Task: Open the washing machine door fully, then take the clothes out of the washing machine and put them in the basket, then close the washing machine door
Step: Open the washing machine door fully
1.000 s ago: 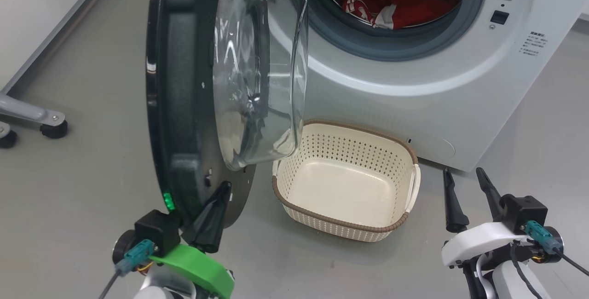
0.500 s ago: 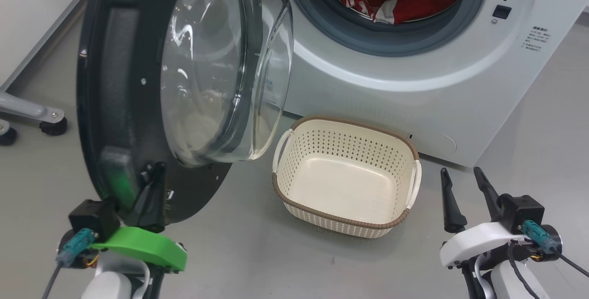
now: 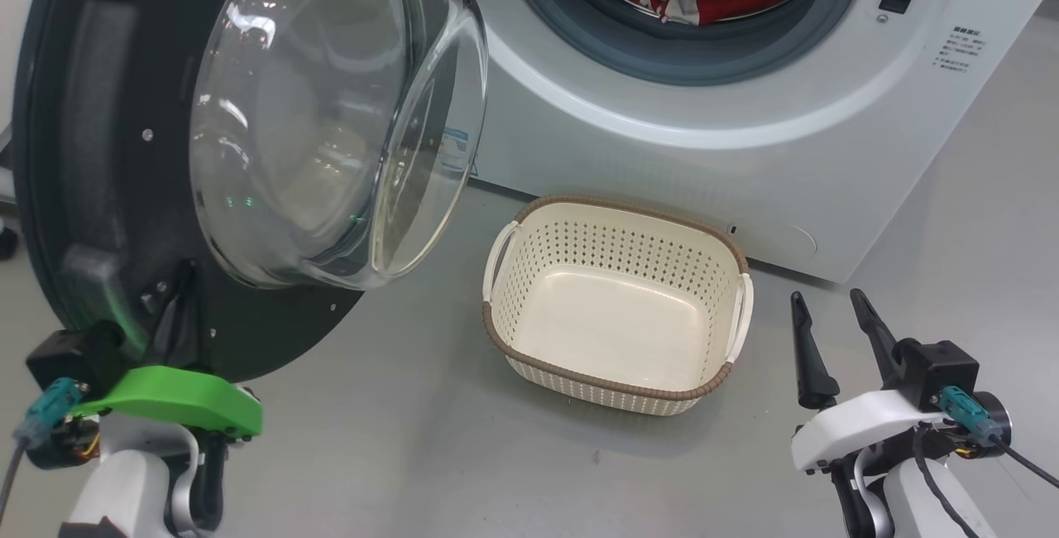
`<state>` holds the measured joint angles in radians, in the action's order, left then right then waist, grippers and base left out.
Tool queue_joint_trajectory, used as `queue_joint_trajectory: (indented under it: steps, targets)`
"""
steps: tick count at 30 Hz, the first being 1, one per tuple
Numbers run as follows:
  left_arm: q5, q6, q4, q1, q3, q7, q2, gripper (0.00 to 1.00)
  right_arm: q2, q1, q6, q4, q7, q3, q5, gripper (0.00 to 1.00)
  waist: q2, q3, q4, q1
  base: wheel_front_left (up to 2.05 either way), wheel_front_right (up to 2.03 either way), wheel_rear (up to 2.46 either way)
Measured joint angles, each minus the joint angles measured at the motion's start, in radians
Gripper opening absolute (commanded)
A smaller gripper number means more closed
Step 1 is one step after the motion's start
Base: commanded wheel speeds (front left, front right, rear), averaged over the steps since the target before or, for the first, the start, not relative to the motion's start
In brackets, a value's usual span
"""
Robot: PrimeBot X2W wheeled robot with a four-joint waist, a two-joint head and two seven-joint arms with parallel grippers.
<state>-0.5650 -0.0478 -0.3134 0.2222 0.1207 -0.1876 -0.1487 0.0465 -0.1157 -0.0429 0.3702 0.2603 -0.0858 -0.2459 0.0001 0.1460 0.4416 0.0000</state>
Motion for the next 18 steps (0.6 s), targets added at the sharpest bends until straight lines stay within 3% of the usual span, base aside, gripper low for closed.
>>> queue_joint_trajectory:
  steps: [18]
  targets:
    - [-0.015, -0.018, -0.174, 0.093, -0.098, -0.034, -0.047, 0.00, 0.000, -0.019, 0.000, 0.003, 0.000, 0.010, 0.002, 1.00, 0.0000, 0.010, -0.007, 0.0000, 0.00, 0.00, 0.00]
